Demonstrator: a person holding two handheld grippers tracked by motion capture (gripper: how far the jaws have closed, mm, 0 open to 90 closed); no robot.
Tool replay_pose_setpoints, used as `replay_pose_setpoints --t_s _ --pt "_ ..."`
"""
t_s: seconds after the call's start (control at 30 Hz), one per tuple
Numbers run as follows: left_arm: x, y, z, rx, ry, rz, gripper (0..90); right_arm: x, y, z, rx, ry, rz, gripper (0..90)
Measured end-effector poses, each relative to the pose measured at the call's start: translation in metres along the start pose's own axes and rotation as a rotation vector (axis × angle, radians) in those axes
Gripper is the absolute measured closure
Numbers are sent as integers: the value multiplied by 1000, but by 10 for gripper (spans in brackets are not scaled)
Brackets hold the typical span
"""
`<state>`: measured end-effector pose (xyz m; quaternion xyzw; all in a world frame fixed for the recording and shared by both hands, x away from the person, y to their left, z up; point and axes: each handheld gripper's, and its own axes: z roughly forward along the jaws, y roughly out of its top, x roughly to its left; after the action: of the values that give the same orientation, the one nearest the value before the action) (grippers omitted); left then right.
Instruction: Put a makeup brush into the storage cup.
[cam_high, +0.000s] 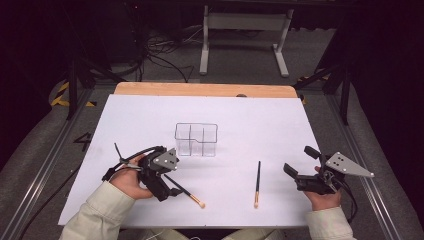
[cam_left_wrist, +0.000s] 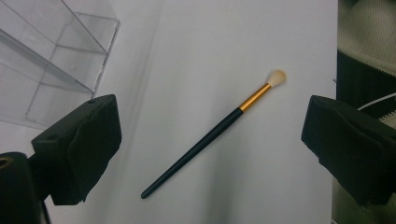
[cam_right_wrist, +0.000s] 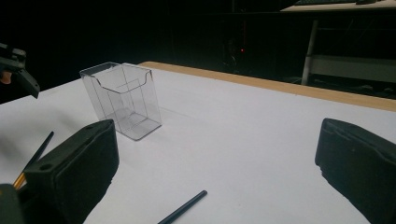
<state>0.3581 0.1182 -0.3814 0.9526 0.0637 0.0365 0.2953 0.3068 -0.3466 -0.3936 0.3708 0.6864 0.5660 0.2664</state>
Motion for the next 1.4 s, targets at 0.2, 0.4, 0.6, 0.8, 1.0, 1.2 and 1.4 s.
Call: replay_pose_setpoints --t_s 0.2,0.4,0.6,0.8,1.0,1.2,1.4 --pt "2 1 10 45 -10 16 72 -1 -1 -4 -4 -9 1 0" --pt "3 1 16 76 -10 27 72 -1 -1 -5 -2 -13 4 0" --pt "3 2 23 109 -21 33 79 -1 -1 -6 -4 -15 4 0" --pt "5 2 29 147 -38 27 92 -2 -2 -7 -6 -14 8 0" --pt "5 2 35 170 -52 32 105 -2 -2 -9 -7 -15 10 0" --pt "7 2 43 190 -71 22 116 -2 -2 -10 -8 -17 16 0" --pt "8 1 49 212 -88 16 132 -3 -2 -10 -10 -8 22 0"
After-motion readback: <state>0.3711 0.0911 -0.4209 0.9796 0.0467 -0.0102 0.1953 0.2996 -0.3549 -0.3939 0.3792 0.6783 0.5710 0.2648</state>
